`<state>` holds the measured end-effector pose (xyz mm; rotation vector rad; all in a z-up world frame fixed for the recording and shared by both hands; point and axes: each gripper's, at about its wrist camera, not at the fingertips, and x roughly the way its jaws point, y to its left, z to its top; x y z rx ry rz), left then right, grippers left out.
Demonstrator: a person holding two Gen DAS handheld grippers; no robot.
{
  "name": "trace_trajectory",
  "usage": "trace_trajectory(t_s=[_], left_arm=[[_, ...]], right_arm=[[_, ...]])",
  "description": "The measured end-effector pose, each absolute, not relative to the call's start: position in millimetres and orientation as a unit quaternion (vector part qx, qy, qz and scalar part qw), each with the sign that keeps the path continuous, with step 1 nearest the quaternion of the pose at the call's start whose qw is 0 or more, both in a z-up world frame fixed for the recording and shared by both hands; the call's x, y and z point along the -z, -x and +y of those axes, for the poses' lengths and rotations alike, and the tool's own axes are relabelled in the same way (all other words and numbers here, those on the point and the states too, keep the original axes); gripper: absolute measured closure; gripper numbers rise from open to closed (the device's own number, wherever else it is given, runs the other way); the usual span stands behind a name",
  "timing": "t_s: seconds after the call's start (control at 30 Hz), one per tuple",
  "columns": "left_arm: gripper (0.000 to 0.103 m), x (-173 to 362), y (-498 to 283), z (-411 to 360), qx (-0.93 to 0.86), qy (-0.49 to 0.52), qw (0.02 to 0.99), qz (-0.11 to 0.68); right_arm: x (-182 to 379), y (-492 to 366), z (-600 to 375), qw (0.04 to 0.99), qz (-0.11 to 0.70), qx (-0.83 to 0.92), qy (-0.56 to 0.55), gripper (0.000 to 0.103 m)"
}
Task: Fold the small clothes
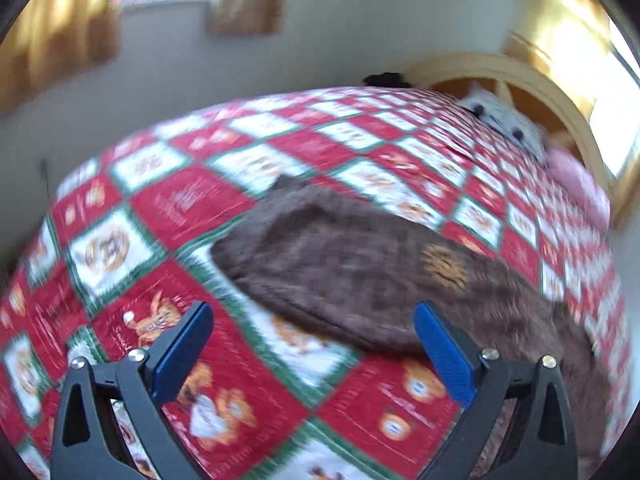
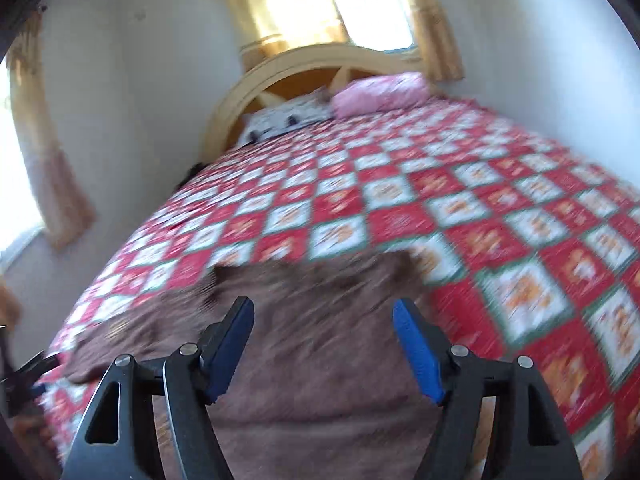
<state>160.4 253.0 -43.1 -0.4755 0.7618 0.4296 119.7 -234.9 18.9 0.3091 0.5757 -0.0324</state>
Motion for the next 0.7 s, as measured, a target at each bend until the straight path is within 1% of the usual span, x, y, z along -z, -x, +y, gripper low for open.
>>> trace_trajectory(t_s=[0.03,0.13,0.23,0.3,0.33,0.37,0.43,0.47,0.5,0.53,0.6,0.7], left_arm=[[0.009,48.9,-159.8,263.7,-0.210,0.251,0.869,0.371],[0.016,64.0,-165.1,281.5,-0.209,0.306,0.849,0.376],[0.018,76.9,-168.1,289.2,-0.205,0.332,0.840,0.378],[0.019,76.8,-169.4,288.0,-0.208,0.332,0.845,0.364],[0.023,76.0,-170.8,287.2,-0.204,0.335,0.847,0.359],[0.027,76.5,-171.8,285.9,-0.200,0.338,0.849,0.353],[0.059,78.0,-173.8,287.2,-0.201,0.341,0.849,0.350],[0.065,79.1,-173.0,290.7,-0.210,0.340,0.848,0.349],[0.076,79.6,-172.1,292.4,-0.208,0.341,0.849,0.345],[0.092,81.2,-171.8,294.9,-0.195,0.348,0.851,0.343],[0.092,84.5,-171.7,299.7,-0.179,0.361,0.848,0.343],[0.093,81.5,-170.5,299.4,-0.178,0.350,0.856,0.337]], right_arm=[[-17.2,-114.3,-225.5,0.945,0.287,-0.002,-0.155,0.030],[-11.8,-98.3,-198.0,0.945,0.296,-0.032,-0.137,0.030],[-8.3,-89.8,-180.8,0.943,0.306,-0.050,-0.124,0.030],[-7.4,-87.5,-173.7,0.941,0.313,-0.060,-0.117,0.030],[-7.2,-86.1,-170.8,0.940,0.315,-0.063,-0.113,0.030],[-7.1,-85.2,-169.7,0.940,0.316,-0.063,-0.110,0.030],[-5.1,-85.0,-168.3,0.939,0.320,-0.060,-0.108,0.030],[-4.6,-84.7,-168.6,0.938,0.323,-0.059,-0.111,0.030],[-2.9,-85.2,-169.9,0.936,0.326,-0.059,-0.116,0.030],[-1.1,-85.1,-171.6,0.935,0.328,-0.058,-0.122,0.030],[2.4,-83.7,-173.9,0.933,0.333,-0.050,-0.129,0.030],[8.0,-83.2,-177.5,0.928,0.343,-0.044,-0.138,0.030]])
